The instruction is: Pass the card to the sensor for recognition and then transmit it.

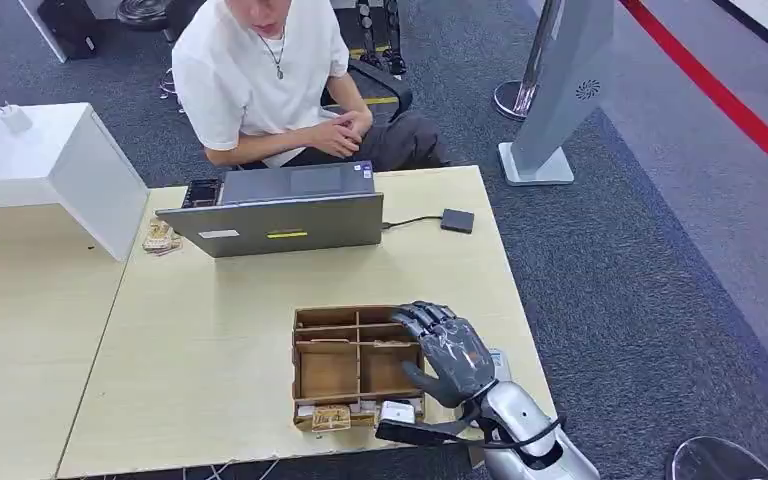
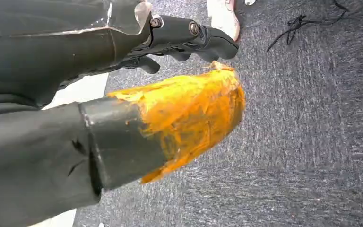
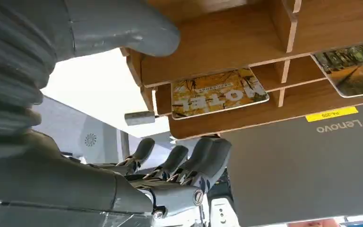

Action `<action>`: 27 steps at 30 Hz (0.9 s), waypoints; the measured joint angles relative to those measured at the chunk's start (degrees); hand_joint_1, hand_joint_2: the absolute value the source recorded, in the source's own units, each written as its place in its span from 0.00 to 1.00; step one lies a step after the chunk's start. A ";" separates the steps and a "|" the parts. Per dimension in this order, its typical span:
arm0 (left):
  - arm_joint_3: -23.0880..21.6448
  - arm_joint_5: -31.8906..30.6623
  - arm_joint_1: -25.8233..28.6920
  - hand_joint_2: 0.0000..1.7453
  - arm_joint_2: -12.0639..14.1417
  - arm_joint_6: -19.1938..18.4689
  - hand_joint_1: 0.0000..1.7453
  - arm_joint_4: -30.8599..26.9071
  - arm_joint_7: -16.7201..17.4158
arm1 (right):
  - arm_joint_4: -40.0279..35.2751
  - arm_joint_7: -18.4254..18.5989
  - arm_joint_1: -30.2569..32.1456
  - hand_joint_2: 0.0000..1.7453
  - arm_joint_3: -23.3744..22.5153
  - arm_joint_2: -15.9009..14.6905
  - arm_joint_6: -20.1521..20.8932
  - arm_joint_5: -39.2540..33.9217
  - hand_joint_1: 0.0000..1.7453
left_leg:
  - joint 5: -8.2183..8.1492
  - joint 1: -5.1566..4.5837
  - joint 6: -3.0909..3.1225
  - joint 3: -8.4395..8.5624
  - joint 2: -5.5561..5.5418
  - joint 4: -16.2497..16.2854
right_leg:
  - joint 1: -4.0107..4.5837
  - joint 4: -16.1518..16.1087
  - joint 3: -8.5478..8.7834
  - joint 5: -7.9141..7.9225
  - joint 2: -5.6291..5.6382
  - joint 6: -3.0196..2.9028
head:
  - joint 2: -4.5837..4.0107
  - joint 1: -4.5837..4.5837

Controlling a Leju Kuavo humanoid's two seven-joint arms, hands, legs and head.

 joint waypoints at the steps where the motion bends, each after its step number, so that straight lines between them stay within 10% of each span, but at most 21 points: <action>1: 0.00 0.02 0.00 0.00 0.00 0.00 0.00 0.00 -0.20 | 0.02 0.00 0.00 1.00 0.00 0.00 0.02 0.07 0.39 | 0.00 0.00 0.00 0.00 0.00 0.00 | 0.00 0.00 0.00 0.00 0.00 0.00 | 0.00 0.00; 27: 0.00 0.24 -0.02 0.00 -0.46 -0.11 0.00 0.00 -1.07 | 0.13 0.02 -0.59 1.00 0.04 0.00 0.63 1.03 0.42 | 0.00 0.00 0.00 0.00 0.00 0.00 | 0.00 0.00 0.00 0.00 0.00 0.00 | 0.00 0.00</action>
